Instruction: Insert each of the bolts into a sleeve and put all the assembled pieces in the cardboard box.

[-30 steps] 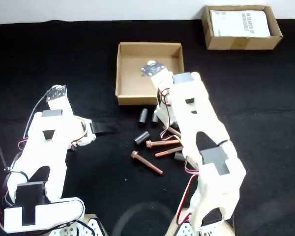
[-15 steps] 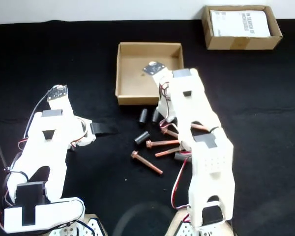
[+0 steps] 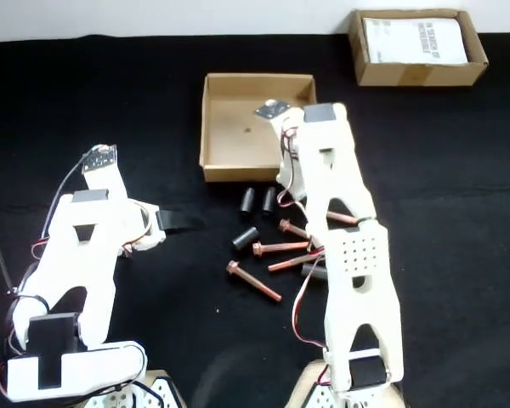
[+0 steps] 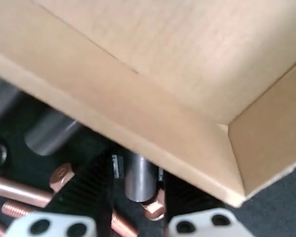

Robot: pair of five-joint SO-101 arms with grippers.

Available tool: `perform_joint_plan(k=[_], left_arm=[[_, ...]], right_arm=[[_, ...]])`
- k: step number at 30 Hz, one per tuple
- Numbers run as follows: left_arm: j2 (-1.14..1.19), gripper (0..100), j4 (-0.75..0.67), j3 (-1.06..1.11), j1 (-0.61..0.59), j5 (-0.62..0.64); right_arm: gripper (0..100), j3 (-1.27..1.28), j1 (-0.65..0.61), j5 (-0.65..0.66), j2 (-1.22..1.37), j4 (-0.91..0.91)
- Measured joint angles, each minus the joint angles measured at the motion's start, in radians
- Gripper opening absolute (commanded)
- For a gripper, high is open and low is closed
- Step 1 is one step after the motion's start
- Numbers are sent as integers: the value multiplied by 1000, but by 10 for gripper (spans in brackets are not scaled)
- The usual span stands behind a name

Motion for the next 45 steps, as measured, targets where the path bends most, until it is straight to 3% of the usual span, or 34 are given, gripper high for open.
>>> perform_joint_plan(k=[4,9,13,17,23,30,36,45], left_arm=[[41,542,-8,0,37,0],[89,542,-8,-43,49,0],[97,542,-8,-51,72,0],[137,542,5,-97,72,-15],[247,542,324,-382,127,-175],[396,541,753,-936,305,-199],[522,532,815,-1166,551,-140],[852,161,815,-1461,760,-129]], right_arm=[[8,-172,49,-44,-46,54],[8,-201,146,-89,-269,58],[8,-51,224,-100,-523,58],[8,272,299,-127,-822,58],[8,809,488,-130,-1270,57],[8,1300,842,-130,-1596,-121],[8,1576,1022,-100,-1723,-253],[8,1732,1103,-97,-1855,-330]])
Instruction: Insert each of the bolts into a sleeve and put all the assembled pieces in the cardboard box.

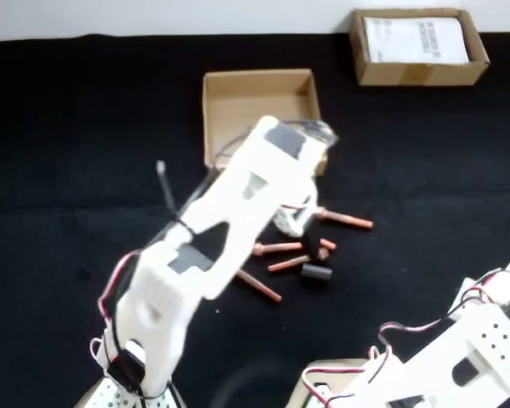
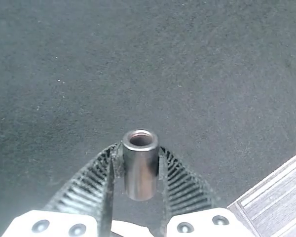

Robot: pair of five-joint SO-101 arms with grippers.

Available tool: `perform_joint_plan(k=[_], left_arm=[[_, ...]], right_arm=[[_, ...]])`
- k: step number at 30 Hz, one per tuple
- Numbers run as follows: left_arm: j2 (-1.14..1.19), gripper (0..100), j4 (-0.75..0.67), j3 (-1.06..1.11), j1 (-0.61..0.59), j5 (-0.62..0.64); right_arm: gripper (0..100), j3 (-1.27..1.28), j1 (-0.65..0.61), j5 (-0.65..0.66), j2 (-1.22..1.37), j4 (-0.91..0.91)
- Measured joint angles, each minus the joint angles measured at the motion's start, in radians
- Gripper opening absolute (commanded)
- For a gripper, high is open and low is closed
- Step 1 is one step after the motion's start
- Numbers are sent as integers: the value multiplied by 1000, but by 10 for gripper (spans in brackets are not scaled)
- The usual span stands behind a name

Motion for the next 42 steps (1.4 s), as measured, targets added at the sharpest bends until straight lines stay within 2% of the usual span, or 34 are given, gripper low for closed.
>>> perform_joint_plan(k=[8,14,18,29,36,42], left_arm=[[236,149,-5,-365,20,0],[387,5,-25,-652,94,0],[477,8,-28,-776,147,0],[606,8,-60,-835,190,0],[655,8,-180,-853,157,3],[672,8,-393,-855,115,3]], right_arm=[[8,87,0,0,-78,-28],[8,126,-17,0,-92,-41],[8,126,-51,-35,-92,-41],[8,130,-84,-66,-92,-41],[8,130,-84,-66,-92,-41],[8,135,-84,-66,-92,-66]])
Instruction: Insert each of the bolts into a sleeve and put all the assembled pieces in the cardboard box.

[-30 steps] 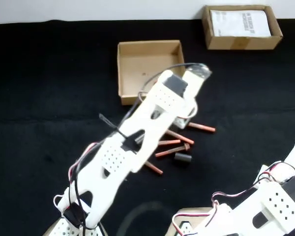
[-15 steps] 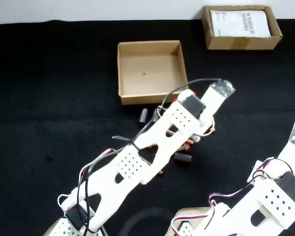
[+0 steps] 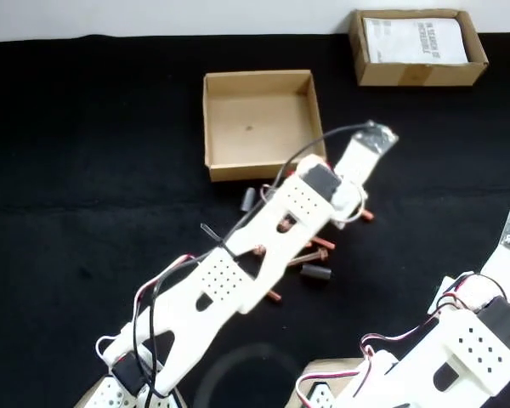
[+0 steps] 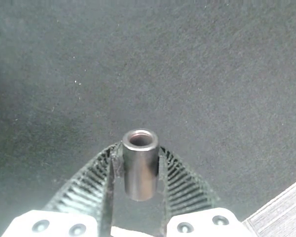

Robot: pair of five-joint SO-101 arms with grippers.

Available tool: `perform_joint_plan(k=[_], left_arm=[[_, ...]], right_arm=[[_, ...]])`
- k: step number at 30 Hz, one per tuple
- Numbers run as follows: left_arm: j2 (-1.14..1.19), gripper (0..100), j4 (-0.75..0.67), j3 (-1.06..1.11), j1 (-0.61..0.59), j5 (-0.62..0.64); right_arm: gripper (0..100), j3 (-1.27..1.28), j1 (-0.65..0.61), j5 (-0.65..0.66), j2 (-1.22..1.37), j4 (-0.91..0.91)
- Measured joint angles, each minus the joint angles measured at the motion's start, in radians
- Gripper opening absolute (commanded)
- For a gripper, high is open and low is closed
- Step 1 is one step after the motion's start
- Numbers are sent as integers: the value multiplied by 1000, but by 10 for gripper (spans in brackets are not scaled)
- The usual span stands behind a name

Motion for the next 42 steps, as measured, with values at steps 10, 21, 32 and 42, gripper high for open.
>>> perform_joint_plan(k=[10,21,32,42], left_arm=[[0,20,-117,0,11,0],[-12,233,-183,2,75,3],[-12,245,-144,8,2,381],[-38,319,-173,133,-6,485]], right_arm=[[8,0,0,0,0,-11],[8,0,0,0,0,-11],[8,0,-80,0,0,34],[8,0,-176,-41,0,89]])
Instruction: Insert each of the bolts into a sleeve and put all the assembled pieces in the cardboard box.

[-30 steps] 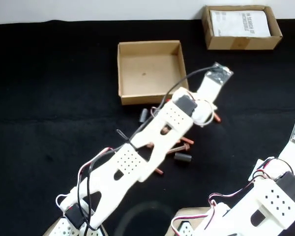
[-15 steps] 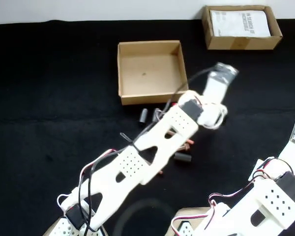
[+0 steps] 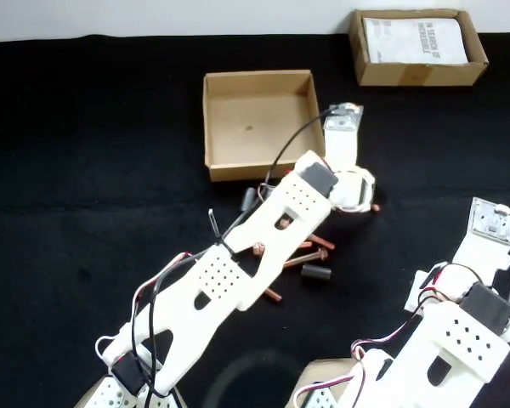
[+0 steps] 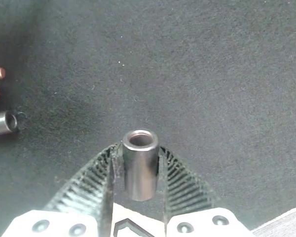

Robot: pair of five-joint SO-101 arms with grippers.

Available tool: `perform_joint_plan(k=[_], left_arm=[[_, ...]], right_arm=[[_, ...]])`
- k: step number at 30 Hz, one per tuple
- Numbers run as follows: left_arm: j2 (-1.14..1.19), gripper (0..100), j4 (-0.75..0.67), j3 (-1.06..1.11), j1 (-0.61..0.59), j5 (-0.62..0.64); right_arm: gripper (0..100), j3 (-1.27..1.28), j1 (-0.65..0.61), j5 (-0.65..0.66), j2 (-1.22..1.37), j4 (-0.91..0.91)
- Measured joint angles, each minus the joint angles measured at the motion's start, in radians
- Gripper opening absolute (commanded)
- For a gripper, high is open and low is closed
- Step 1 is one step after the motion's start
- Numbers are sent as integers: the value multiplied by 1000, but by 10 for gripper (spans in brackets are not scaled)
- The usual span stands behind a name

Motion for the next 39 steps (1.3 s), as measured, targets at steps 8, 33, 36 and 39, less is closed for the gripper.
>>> perform_joint_plan(k=[8,33,36,39], left_arm=[[0,317,-141,49,-12,3],[-18,14,-152,115,-21,6],[-15,69,-121,66,-23,5],[-15,239,-107,38,-25,-5]], right_arm=[[8,0,-5,0,0,2],[8,0,-6,5,0,28],[8,0,-6,5,0,28],[8,0,-6,8,0,28]])
